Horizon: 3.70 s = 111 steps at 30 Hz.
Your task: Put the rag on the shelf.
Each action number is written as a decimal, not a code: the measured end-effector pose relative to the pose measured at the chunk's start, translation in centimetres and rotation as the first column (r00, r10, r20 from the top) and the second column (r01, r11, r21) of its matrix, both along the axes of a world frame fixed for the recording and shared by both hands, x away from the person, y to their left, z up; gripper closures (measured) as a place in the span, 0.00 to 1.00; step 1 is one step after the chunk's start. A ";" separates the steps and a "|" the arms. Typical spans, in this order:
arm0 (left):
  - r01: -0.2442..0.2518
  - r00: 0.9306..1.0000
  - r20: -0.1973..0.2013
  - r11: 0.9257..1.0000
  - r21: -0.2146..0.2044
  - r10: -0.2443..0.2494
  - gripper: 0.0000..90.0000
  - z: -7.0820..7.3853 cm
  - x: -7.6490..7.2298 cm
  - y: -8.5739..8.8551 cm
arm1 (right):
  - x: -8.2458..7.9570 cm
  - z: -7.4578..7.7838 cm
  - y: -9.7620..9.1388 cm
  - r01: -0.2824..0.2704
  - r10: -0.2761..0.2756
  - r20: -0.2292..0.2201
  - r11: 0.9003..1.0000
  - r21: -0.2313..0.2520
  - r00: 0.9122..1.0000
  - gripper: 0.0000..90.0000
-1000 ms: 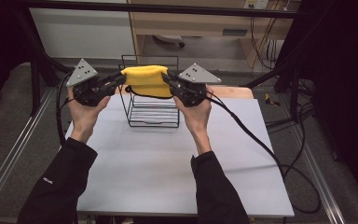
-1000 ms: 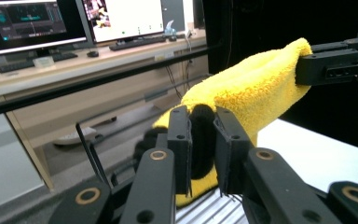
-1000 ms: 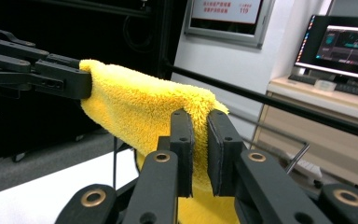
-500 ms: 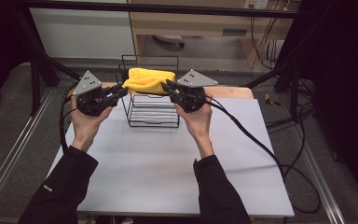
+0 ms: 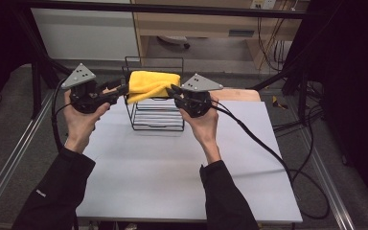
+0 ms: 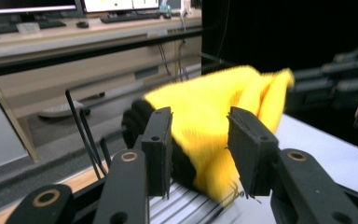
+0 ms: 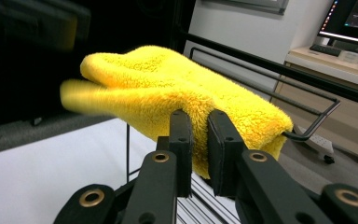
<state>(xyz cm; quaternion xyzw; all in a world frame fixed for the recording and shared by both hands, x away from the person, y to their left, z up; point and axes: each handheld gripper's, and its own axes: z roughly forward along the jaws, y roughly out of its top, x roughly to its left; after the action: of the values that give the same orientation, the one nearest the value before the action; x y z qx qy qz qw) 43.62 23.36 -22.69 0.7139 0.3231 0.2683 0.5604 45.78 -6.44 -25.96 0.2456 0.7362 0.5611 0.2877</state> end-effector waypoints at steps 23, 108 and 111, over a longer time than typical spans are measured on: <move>-0.001 0.993 -0.119 0.992 0.123 0.016 0.99 -4.0 2.3 -2.1 | -0.9 -0.1 0.1 -0.041 0.040 -0.047 0.999 -0.008 0.998 0.72; 0.043 0.948 -0.317 0.985 0.169 0.013 0.10 -19.8 -6.0 5.5 | -8.2 -15.8 -18.3 0.150 -0.140 -0.438 0.989 -0.013 0.888 0.01; 0.045 0.950 -0.312 0.983 0.177 0.013 0.10 -20.1 -6.2 5.7 | -8.6 -16.6 -19.0 0.142 -0.138 -0.444 0.990 -0.023 0.886 0.01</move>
<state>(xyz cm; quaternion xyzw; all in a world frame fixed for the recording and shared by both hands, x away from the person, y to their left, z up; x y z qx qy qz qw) 37.46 29.08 -42.83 0.7979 0.3761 0.1759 0.4370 37.14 -25.40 -42.56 0.4210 0.7599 0.4718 0.1507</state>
